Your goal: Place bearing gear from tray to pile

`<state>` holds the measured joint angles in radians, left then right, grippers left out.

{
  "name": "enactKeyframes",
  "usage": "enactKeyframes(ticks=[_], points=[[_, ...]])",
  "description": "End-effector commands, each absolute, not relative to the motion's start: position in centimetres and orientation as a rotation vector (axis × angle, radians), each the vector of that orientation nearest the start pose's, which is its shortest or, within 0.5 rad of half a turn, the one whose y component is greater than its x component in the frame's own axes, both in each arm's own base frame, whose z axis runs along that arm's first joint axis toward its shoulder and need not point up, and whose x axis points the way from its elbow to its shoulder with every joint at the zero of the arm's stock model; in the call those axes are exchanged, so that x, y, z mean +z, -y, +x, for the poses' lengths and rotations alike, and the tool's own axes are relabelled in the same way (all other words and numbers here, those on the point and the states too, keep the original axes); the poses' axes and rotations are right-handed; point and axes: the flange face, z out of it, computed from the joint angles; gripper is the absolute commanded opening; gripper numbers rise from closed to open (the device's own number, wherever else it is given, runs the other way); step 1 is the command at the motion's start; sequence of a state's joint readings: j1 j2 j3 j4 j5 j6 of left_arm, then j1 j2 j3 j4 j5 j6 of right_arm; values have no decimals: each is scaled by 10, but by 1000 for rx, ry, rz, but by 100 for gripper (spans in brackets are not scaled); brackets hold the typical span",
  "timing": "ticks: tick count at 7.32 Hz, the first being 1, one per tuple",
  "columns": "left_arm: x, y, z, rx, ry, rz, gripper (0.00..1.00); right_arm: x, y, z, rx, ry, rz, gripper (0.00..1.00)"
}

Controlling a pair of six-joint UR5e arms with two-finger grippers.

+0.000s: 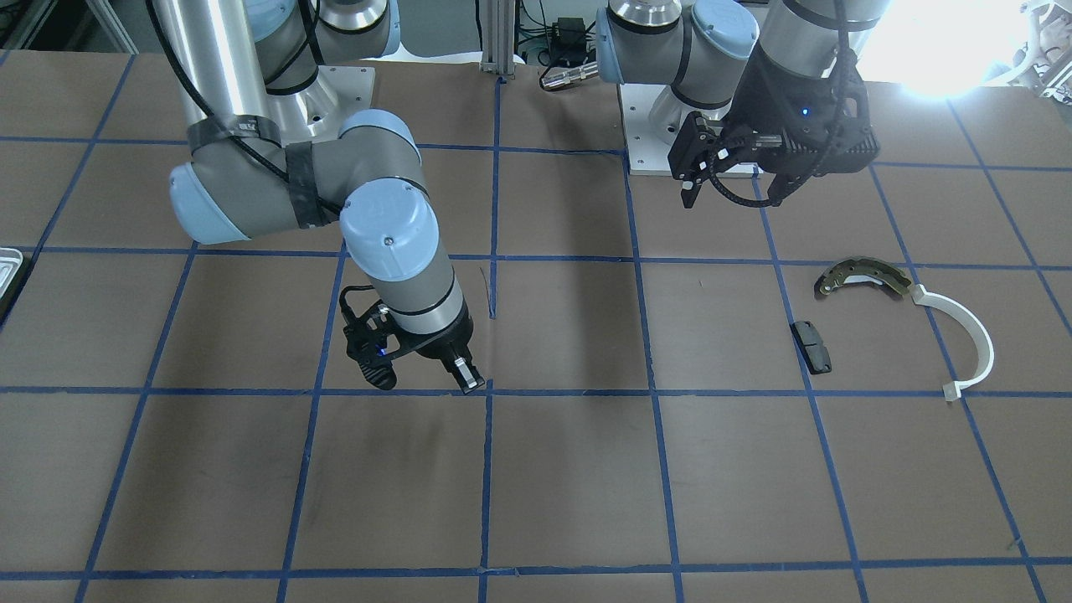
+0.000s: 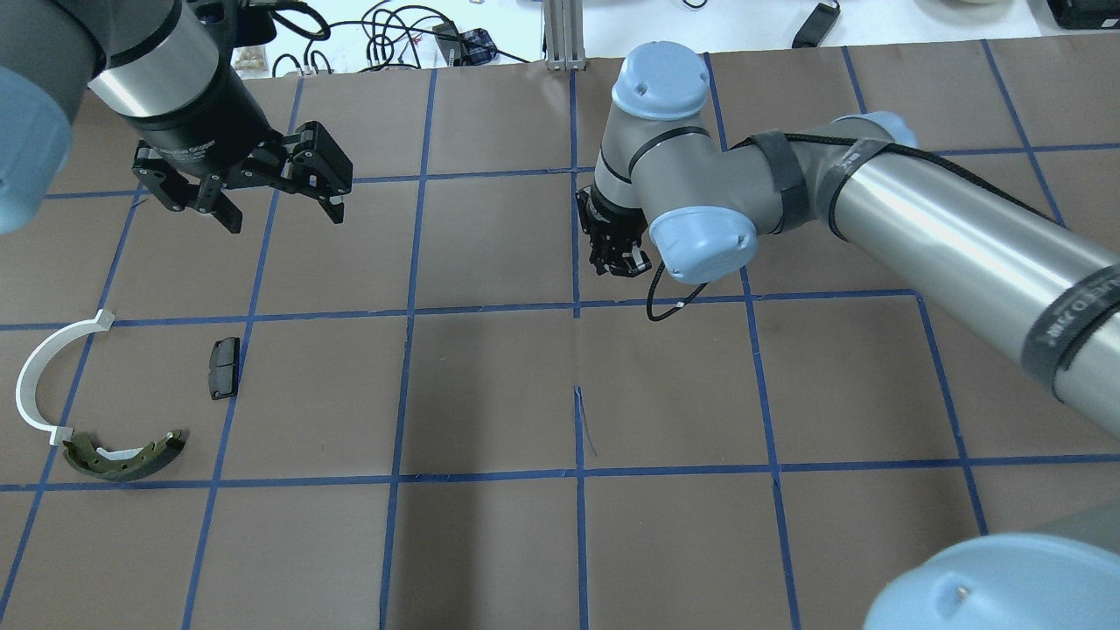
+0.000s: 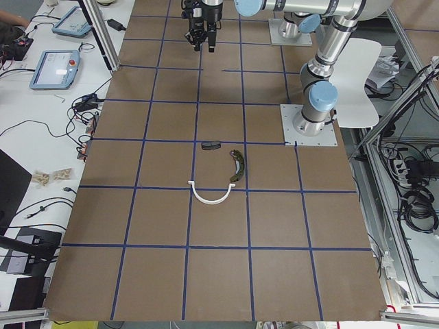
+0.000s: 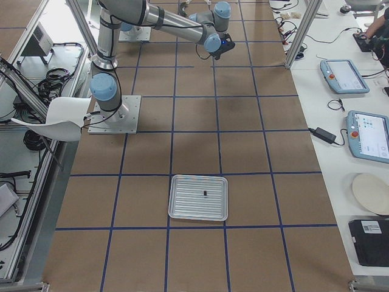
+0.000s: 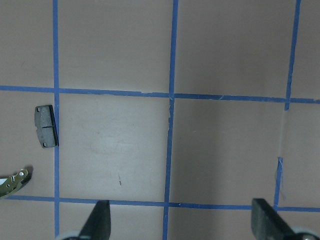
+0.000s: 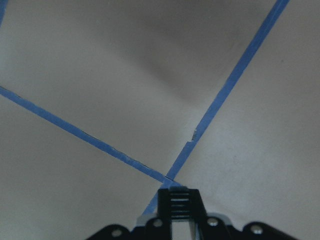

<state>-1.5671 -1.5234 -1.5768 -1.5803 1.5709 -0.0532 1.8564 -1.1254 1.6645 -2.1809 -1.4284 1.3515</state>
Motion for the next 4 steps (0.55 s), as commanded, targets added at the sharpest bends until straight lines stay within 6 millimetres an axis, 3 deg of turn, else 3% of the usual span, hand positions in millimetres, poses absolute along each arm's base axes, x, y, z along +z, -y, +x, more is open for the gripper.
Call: enactKeyframes(ticks=[1,2,4], points=[[508,475,-132,-53,-3144,-89,100,222,555,335,113,-2633,1485,60],[507,476,-132,-51,-3145,-89,100,224,558,335,85,-2669,1404,100],[508,476,-132,-53,-3142,-89,100,230,559,333,72,-2699,1345,100]])
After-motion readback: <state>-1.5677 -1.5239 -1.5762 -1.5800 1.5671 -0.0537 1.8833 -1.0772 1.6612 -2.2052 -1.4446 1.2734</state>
